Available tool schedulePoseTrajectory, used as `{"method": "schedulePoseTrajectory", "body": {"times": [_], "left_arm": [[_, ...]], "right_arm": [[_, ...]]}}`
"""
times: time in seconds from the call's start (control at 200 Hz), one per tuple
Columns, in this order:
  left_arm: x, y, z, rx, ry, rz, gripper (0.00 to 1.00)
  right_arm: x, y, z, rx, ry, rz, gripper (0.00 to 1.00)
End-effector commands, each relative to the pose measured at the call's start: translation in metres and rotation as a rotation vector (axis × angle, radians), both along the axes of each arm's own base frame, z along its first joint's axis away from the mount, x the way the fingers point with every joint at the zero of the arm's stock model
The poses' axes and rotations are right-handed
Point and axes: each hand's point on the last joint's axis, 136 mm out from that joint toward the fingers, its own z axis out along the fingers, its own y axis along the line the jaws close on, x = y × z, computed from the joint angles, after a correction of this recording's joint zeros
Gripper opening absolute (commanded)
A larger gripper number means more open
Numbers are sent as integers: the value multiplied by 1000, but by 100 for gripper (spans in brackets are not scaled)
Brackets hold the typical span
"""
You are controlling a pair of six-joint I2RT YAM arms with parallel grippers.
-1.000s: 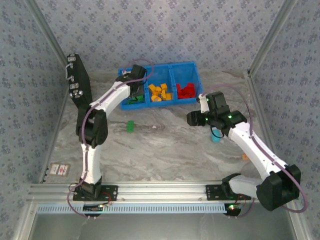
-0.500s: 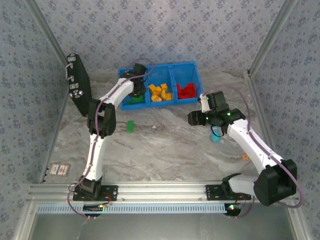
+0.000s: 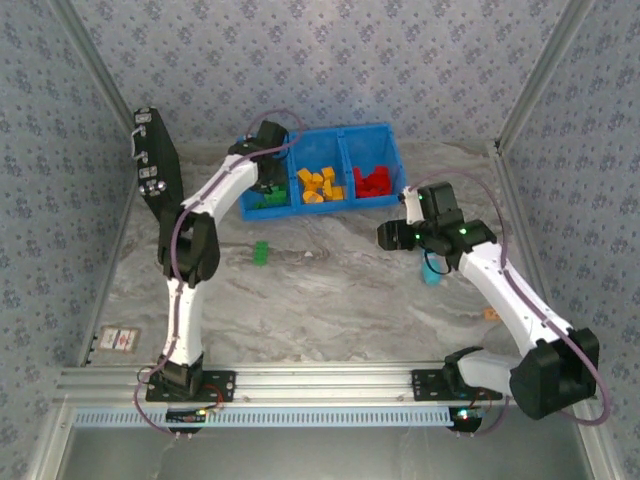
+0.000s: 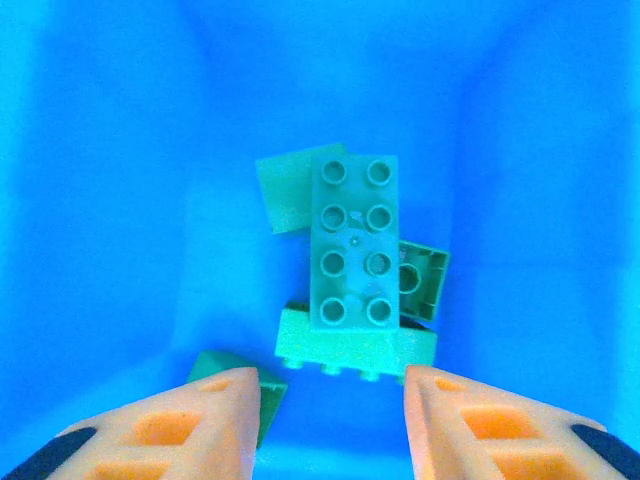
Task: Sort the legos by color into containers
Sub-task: Place the lego in the container, then pick up the lego from the center of the table.
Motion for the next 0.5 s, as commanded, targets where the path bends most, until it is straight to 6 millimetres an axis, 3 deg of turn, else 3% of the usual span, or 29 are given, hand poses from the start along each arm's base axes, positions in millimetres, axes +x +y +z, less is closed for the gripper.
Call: {"method": "schedulePoseTrajectory", "body": {"times": [0.0,0.13,0.195,0.46,0.495], "left_arm": [[-17,3,57,15,-107,-24,42],[-49,4,80,43,-150,-45,43],[-68,4,82,71,-161,-62,43],[-148,25,40,163,-78,-116,44],[-152,26,37,159,-94,-123,45]], "right_arm": [[-9,1,5,21,-26,13,71],[-16,0,0,22,-19,20,71],[-20,1,0,28,-20,26,71],[-26,4,5,30,-34,44,71],[-27,4,5,28,-33,42,71]]}}
